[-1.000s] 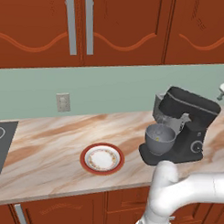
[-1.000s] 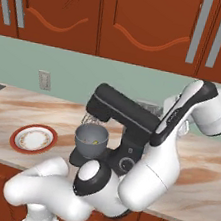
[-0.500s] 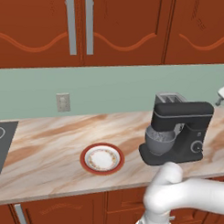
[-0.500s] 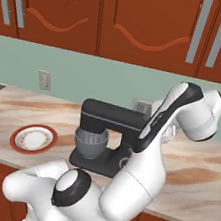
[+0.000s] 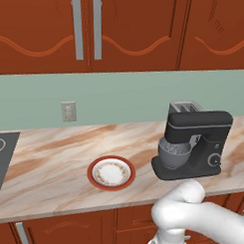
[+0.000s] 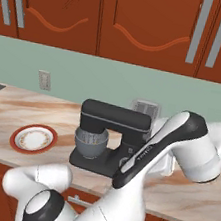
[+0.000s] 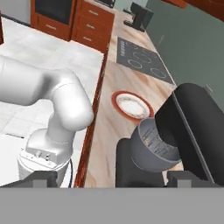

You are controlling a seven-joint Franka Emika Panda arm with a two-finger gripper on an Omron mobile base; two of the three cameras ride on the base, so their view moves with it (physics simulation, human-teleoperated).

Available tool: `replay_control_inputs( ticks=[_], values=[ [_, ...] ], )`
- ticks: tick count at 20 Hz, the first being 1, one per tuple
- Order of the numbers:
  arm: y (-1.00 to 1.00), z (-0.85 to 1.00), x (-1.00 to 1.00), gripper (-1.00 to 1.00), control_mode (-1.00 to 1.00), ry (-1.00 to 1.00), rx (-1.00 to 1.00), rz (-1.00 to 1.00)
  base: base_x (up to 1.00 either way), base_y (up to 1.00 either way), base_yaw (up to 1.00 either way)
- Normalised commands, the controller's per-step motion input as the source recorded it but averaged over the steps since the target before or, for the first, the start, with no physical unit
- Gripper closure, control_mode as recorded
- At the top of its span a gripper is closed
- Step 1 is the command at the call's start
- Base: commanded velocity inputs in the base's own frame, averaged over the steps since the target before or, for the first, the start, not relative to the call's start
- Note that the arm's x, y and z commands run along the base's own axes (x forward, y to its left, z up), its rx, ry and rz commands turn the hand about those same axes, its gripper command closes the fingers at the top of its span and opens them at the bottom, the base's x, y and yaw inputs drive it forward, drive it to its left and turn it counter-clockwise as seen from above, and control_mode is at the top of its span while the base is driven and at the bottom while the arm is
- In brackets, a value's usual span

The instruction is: Add butter and sugar cubes to the stand mixer bowl and then turn on the stand mixer to begin making frosting.

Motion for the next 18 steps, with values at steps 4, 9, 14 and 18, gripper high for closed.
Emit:
replay_control_inputs(
  ticks=[4, 9, 14, 18],
  values=[
    [0.10, -0.31, -0.48, -1.00, -1.00, -0.22, 0.06, -0.11, 0.00, 0.00, 0.00],
    [0.24, -0.36, 0.02, -1.00, -1.00, -0.21, 0.10, -0.06, 0.00, 0.00, 0.00],
    [0.25, -0.40, 0.13, -1.00, -1.00, -0.19, 0.11, -0.01, 0.00, 0.00, 0.00],
    [0.18, -0.36, 0.11, -1.00, -1.00, -0.15, 0.10, 0.00, 0.00, 0.00, 0.00]
  ],
)
